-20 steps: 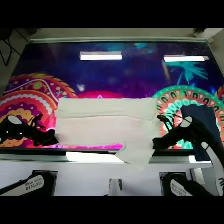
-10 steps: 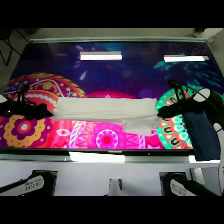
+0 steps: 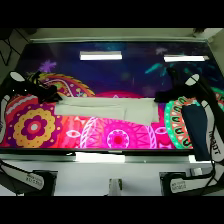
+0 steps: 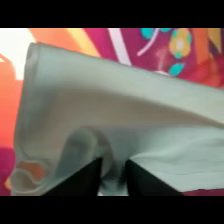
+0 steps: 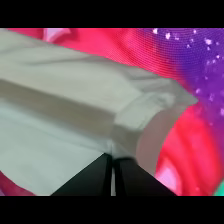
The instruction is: Fold the shirts.
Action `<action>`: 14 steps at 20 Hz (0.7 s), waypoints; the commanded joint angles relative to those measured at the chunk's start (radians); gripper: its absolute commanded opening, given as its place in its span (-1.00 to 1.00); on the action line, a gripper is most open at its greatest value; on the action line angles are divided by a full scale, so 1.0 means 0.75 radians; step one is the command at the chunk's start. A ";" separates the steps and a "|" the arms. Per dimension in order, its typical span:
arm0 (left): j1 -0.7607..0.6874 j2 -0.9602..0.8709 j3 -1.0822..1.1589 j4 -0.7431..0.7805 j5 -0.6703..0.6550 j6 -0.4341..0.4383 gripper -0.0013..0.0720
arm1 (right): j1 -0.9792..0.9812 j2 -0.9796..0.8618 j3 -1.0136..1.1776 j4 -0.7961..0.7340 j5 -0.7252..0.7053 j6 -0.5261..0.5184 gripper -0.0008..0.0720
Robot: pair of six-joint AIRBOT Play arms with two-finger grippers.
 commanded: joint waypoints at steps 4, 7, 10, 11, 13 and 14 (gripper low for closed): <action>0.034 -0.072 0.150 -0.003 -0.111 -0.027 0.72 | -0.072 -0.044 0.069 -0.113 0.182 -0.184 0.95; 0.069 0.006 0.256 -0.003 -0.149 -0.027 0.63 | -0.181 -0.082 0.060 -0.055 0.364 -0.202 0.96; 0.046 0.112 0.284 -0.005 -0.143 -0.026 0.63 | -0.140 -0.137 0.021 0.092 0.389 -0.298 0.96; 0.033 0.147 0.284 -0.005 -0.145 -0.013 0.63 | -0.113 -0.162 0.021 0.103 0.381 -0.302 0.96; -0.004 0.223 0.284 -0.005 -0.155 -0.002 0.63 | -0.068 -0.209 0.021 0.102 0.345 -0.266 0.96; -0.029 0.261 0.284 -0.005 -0.155 -0.001 0.63 | -0.050 -0.230 0.021 0.108 0.314 -0.229 0.95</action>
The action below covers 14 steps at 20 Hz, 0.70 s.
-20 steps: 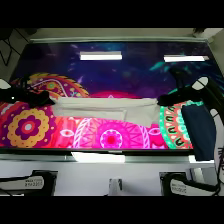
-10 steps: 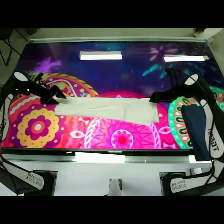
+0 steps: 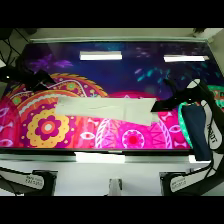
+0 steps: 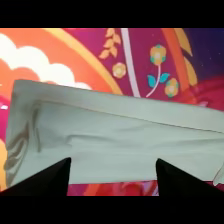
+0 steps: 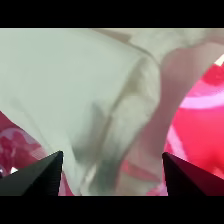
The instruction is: Fold the shirts.
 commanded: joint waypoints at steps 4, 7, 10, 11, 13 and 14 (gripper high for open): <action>-0.179 0.180 0.012 -0.007 -0.009 0.046 0.63 | 0.095 -0.097 -0.006 0.059 -0.094 0.118 0.43; -0.333 0.158 -0.013 -0.006 0.020 0.066 0.47 | 0.098 -0.078 -0.002 0.129 -0.058 0.098 -0.93; -0.556 0.091 -0.131 -0.016 0.166 0.127 -0.87 | 0.098 0.053 0.009 0.142 0.000 0.078 -0.93; -0.643 0.057 -0.190 -0.053 0.249 0.119 -0.87 | 0.098 0.127 0.009 0.143 0.023 0.079 -0.93; -0.799 -0.024 -0.288 -0.177 0.404 0.111 -0.87 | 0.098 0.291 0.009 0.143 0.094 0.101 -0.93; -0.874 -0.073 -0.323 -0.248 0.476 0.111 -0.87 | 0.098 0.375 0.009 0.142 0.127 0.119 -0.93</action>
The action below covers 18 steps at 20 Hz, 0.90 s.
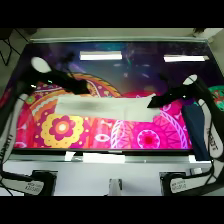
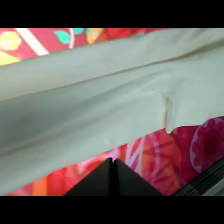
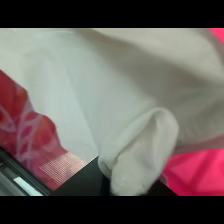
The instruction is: Fold the shirts.
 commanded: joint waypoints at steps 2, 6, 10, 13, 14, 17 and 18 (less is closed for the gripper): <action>-0.317 -0.192 -0.126 -0.258 0.306 0.008 -0.87 | 0.002 0.365 0.003 0.004 0.160 0.077 -0.93; -0.486 -0.358 -0.125 -0.482 0.451 -0.026 -0.87 | 0.002 0.656 0.003 -0.032 0.309 0.185 -0.93; -0.579 -0.427 -0.092 -0.623 0.584 0.003 -0.88 | 0.002 0.775 0.003 -0.096 0.412 0.258 -0.93; -0.494 -0.364 -0.085 -0.531 0.499 0.079 -0.89 | 0.003 0.740 0.003 -0.082 0.378 0.277 -0.93; -0.437 -0.306 -0.085 -0.405 0.469 0.078 -0.89 | 0.003 0.713 0.003 -0.055 0.366 0.277 -0.93; -0.205 -0.068 -0.085 -0.118 0.398 0.053 -0.88 | 0.078 0.596 0.003 0.046 0.246 0.256 -0.93; -0.113 0.022 -0.085 -0.091 0.386 0.054 -0.88 | 0.137 0.551 0.003 0.057 0.184 0.250 -0.93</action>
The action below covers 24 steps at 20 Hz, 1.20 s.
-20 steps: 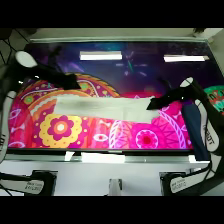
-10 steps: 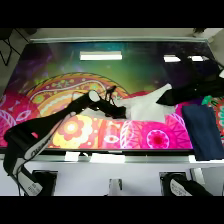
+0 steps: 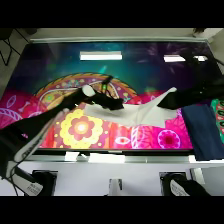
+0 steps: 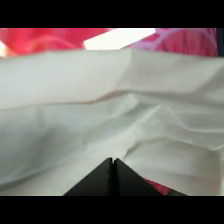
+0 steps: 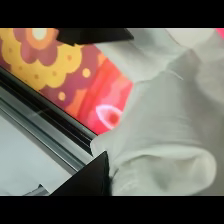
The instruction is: Fold the shirts.
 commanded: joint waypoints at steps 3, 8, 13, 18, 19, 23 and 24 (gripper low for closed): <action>0.459 0.460 0.003 0.200 -0.079 0.004 -0.88 | 0.302 -0.274 0.001 0.165 -0.358 -0.030 -0.93; 0.673 0.785 0.000 0.200 -0.218 0.004 -0.88 | 0.581 -0.678 0.038 0.674 -0.779 -0.198 -0.93; 0.652 0.895 -0.001 0.199 -0.289 0.004 -0.88 | 0.666 -0.879 0.124 1.148 -0.932 -0.449 0.88; 0.652 0.892 -0.001 0.201 -0.298 0.018 -0.88 | 0.440 -0.723 0.124 0.704 -0.616 -0.340 0.84; 0.652 0.891 -0.001 0.201 -0.297 0.019 -0.88 | 0.371 -0.683 0.124 0.518 -0.545 -0.278 0.84; 0.652 0.890 -0.001 0.235 -0.298 0.019 -0.88 | 0.103 -0.628 0.066 -0.290 -0.184 0.006 0.82; 0.652 0.890 -0.001 0.234 -0.298 0.019 -0.88 | 0.077 -0.628 0.001 -0.283 -0.184 0.008 0.83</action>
